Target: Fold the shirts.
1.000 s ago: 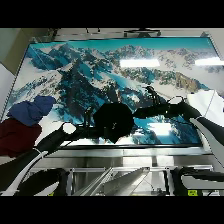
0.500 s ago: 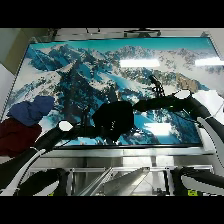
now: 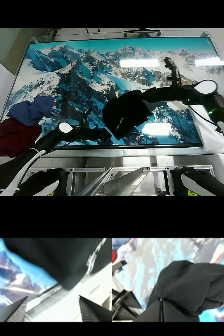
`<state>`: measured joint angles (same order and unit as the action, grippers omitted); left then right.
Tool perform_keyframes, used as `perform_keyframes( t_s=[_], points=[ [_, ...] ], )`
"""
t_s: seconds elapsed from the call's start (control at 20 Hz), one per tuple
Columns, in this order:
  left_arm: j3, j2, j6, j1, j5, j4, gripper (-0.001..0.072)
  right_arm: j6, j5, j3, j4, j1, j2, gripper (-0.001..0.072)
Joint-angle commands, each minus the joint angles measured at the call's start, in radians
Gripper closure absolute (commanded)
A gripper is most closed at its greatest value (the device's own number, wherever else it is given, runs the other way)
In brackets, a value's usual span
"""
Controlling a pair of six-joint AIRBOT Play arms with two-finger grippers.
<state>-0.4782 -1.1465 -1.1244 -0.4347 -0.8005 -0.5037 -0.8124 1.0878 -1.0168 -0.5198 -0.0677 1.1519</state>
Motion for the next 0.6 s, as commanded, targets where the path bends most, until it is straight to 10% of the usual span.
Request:
perform_keyframes(
  t_s=[0.0, 0.55],
  points=[
    [0.002, 0.001, -0.003, 0.001, -0.005, 0.009, 0.0004, -0.040, 0.011, -0.013, -0.027, 0.066, -0.090, 0.0694],
    [-0.033, 0.001, -0.016, -0.003, 0.112, 0.141, 0.0004, -0.048, 0.145, -0.027, 0.270, 0.090, -0.245, 0.0694]
  ],
)
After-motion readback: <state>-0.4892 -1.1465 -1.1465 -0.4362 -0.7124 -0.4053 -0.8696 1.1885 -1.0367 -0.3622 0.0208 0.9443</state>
